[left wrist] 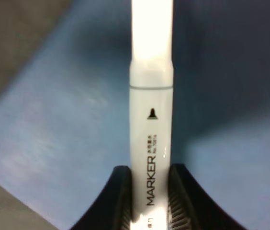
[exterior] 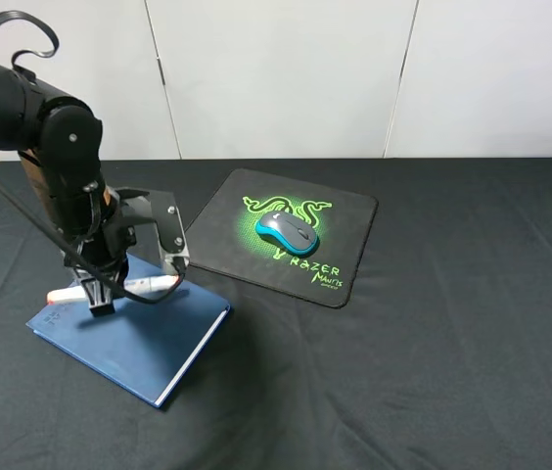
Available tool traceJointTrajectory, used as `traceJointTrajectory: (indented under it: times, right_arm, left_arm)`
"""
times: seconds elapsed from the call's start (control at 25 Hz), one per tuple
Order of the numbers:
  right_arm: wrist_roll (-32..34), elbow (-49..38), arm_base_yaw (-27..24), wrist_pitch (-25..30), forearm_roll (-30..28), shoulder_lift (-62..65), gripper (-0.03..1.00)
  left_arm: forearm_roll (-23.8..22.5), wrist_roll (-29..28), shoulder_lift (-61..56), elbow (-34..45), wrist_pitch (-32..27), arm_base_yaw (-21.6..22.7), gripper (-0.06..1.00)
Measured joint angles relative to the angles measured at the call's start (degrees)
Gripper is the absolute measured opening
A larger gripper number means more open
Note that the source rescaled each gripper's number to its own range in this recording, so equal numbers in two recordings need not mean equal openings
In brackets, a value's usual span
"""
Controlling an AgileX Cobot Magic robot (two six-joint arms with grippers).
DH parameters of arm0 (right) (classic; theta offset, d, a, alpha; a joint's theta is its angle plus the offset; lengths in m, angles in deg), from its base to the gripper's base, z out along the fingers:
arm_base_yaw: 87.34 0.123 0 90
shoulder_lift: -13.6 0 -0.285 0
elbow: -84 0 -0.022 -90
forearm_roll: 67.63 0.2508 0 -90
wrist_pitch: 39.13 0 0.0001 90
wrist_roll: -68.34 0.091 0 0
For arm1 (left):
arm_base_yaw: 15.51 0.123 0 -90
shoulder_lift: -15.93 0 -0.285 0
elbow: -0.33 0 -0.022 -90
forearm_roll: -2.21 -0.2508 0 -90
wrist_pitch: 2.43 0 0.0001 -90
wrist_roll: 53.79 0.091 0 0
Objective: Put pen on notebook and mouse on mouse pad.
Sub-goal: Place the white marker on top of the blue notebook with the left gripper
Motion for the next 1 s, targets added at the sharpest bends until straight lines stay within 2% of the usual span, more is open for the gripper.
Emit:
traceJointTrajectory:
  times: [0.2, 0.32, 0.56, 0.92, 1.0]
  right_arm:
    - [0.0, 0.0, 0.0, 0.0, 0.0, 0.0, 1.00]
    - [0.0, 0.0, 0.0, 0.0, 0.0, 0.0, 1.00]
    - [0.0, 0.0, 0.0, 0.0, 0.0, 0.0, 1.00]
    - [0.0, 0.0, 0.0, 0.0, 0.0, 0.0, 1.00]
    - [0.0, 0.0, 0.0, 0.0, 0.0, 0.0, 1.00]
  left_arm:
    - [0.1, 5.4, 0.0, 3.1, 6.0, 0.0, 0.00]
    - [0.1, 7.6, 0.0, 4.3, 6.4, 0.0, 0.00]
    - [3.8, 8.1, 0.0, 4.3, 7.6, 0.0, 0.00]
    - [4.1, 8.2, 0.0, 4.3, 8.4, 0.0, 0.00]
    - [4.1, 8.2, 0.0, 4.3, 8.8, 0.0, 0.04]
